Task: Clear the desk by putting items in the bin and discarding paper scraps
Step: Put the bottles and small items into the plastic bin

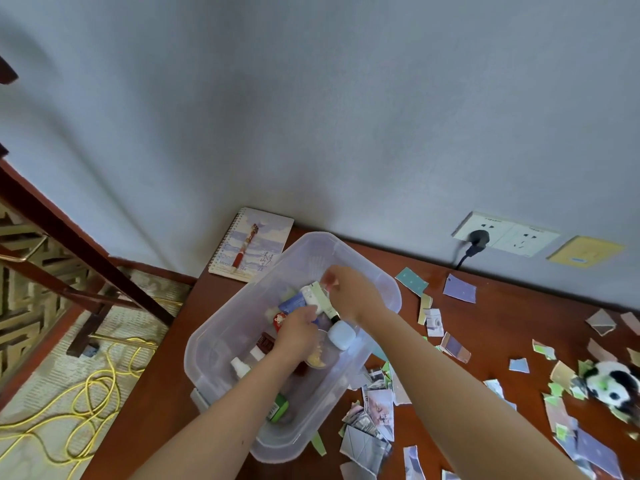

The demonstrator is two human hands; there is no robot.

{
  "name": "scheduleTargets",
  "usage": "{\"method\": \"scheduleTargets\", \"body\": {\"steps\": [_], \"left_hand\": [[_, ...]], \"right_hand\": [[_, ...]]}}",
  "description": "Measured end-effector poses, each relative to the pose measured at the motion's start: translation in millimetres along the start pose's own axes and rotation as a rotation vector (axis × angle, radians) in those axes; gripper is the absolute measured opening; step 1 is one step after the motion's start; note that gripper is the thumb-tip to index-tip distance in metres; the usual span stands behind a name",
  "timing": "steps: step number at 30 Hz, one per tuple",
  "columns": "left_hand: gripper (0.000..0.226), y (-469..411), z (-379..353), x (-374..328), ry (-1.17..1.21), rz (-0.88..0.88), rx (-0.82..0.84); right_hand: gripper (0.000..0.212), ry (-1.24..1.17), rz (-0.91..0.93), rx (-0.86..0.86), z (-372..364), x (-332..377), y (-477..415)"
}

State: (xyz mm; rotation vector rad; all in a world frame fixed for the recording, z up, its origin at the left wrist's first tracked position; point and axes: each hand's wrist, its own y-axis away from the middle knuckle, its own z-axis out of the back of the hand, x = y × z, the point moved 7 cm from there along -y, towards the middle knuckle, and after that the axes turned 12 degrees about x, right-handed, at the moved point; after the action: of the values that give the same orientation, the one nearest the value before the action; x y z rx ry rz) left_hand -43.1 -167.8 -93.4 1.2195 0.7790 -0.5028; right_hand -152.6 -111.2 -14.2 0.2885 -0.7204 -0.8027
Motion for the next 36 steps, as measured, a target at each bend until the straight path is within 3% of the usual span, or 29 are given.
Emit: {"method": "scheduleTargets", "body": {"steps": [6, 9, 15, 22, 36], "left_hand": [[0.023, 23.9, -4.4, -39.2, 0.338, -0.146, -0.14], [0.018, 47.0, -22.1, -68.3, 0.369, -0.317, -0.161], [0.018, 79.4, -76.0, -99.7, 0.213, -0.5, -0.169], [0.019, 104.5, -160.0, -104.2, 0.156, -0.45, -0.069], [0.021, 143.3, -341.3, -121.0, 0.121, -0.463, 0.088]], "right_hand": [[0.024, -0.294, 0.138, -0.524, 34.4, -20.1, 60.0], [0.021, -0.442, 0.14, -0.638, 35.2, -45.0, 86.8], [0.023, -0.638, 0.048, -0.659, 28.7, -100.2, 129.2], [0.022, -0.724, -0.08, -0.611, 19.0, -173.7, 191.5], [0.022, -0.739, -0.14, -0.6, 45.5, -308.1, 317.1]]}}
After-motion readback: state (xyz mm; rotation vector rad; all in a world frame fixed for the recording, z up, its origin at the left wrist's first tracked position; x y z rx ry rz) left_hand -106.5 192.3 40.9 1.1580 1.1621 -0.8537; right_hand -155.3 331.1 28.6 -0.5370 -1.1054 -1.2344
